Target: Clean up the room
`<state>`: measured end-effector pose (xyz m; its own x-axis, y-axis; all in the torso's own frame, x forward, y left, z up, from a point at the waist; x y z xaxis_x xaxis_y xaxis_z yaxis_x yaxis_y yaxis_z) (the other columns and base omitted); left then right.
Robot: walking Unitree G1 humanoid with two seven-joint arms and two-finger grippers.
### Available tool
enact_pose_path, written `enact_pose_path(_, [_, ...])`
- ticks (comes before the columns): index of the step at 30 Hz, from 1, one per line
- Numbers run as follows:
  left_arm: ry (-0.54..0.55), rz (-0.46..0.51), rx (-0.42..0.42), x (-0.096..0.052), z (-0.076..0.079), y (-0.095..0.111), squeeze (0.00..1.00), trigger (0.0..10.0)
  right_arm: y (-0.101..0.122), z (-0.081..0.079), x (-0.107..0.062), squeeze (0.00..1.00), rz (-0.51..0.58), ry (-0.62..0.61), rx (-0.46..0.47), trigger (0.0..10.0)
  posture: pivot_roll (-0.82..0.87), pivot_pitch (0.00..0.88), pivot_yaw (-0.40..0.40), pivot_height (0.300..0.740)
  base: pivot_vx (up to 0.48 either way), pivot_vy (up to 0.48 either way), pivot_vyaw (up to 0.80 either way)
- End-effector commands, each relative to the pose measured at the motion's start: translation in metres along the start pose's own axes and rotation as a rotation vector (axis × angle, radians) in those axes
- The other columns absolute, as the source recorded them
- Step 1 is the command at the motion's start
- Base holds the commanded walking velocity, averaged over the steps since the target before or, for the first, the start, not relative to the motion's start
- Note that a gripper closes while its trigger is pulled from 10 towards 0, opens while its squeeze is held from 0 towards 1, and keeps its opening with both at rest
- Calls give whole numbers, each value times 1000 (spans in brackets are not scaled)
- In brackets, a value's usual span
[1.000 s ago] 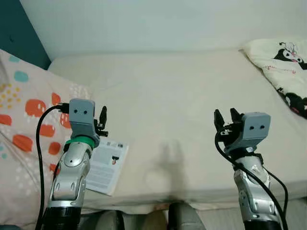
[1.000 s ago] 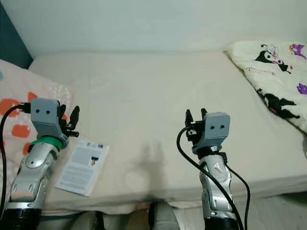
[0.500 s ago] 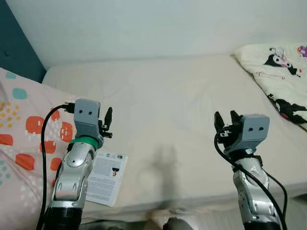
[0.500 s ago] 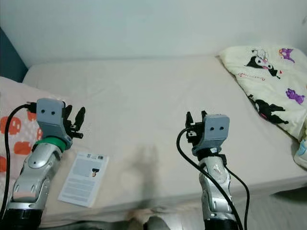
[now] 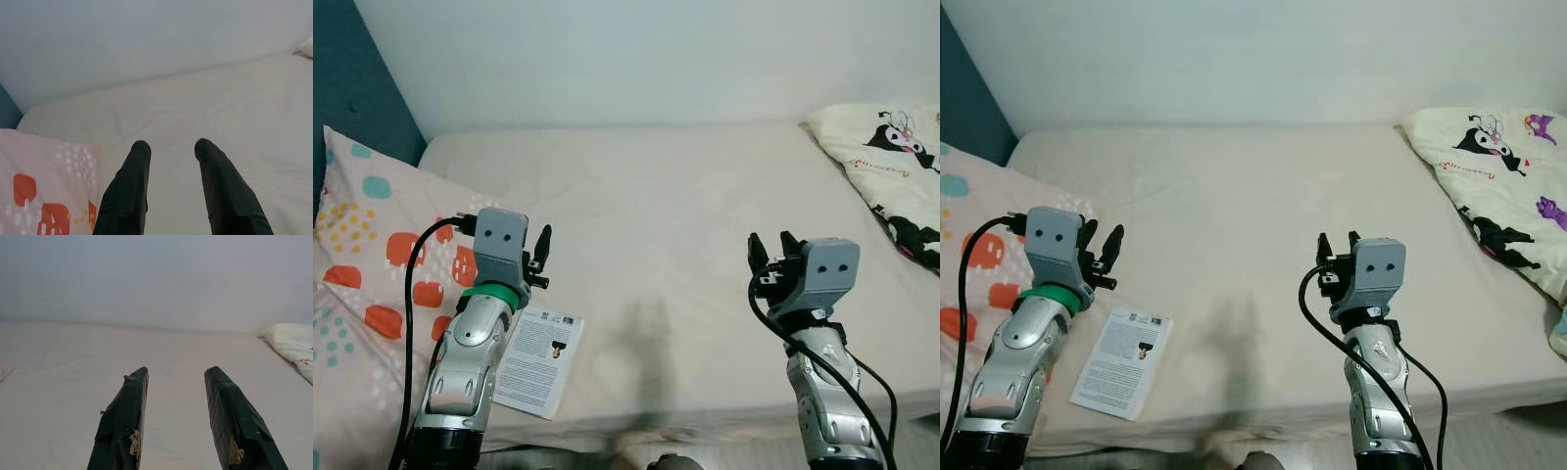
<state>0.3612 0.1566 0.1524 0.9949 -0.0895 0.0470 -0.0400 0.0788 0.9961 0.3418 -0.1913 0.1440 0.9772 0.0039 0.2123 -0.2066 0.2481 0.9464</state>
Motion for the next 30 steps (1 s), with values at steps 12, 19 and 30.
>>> enact_pose_path(12, [-28, -16, -1, -1, 7, -7, 0, 10000, -14, 4, -6, 0, -55, -22, 24, 10000, -148, 0, 37, 718, 0, -295, 0])
enact_pose_path(19, [-26, -18, -6, -1, 7, -7, 0, 10000, -16, 4, -6, 0, -66, -26, 32, 10000, -147, 0, 38, 718, 0, -413, 0])
enact_pose_path(30, [-26, -20, -7, -1, 7, -8, 0, 10000, -17, 4, -7, 0, -73, -26, 38, 10000, -148, 0, 41, 718, 0, -480, 0])
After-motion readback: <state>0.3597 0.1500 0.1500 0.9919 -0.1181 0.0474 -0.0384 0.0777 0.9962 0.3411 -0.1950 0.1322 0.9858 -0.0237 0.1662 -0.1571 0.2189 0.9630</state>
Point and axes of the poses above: a point about 5 cm out from each wrist's last joint towards the gripper, its own x axis pointing out of the wrist towards the gripper, its own y axis along the axis of the wrist's last joint, z = x × y, the point moved 6 cm from there along x, pointing out of the wrist towards the gripper, and after that the axes turned 12 degrees about -x, right-handed, at the moved point
